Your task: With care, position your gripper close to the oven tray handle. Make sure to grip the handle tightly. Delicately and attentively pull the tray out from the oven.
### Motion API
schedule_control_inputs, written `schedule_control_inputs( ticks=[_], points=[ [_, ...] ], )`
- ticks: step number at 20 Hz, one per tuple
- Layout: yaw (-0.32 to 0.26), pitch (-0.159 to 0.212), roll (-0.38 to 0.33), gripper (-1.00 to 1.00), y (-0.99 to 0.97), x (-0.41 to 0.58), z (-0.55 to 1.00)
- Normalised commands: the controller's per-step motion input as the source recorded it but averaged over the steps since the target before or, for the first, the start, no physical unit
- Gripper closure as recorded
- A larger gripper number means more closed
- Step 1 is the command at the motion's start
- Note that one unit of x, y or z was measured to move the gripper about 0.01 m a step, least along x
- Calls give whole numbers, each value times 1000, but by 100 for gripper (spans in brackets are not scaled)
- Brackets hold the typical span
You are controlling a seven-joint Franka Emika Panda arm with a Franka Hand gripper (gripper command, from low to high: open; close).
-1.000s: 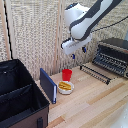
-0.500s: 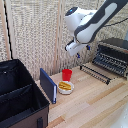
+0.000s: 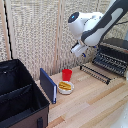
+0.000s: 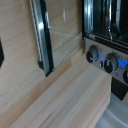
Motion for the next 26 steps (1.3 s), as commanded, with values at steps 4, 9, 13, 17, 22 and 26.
schedule_control_inputs(
  ticks=[4, 9, 13, 17, 22, 26],
  points=[
    [103, 0, -216, -100, -509, 2, -127],
    [91, 0, -249, -100, -480, 5, -147],
    [78, 1, -228, -100, -482, 19, -242],
    [40, 1, -114, -100, -564, 44, -306],
    [12, 9, -58, -100, -612, 82, -225],
    [0, 3, -14, -100, -753, 78, -38]
  ],
)
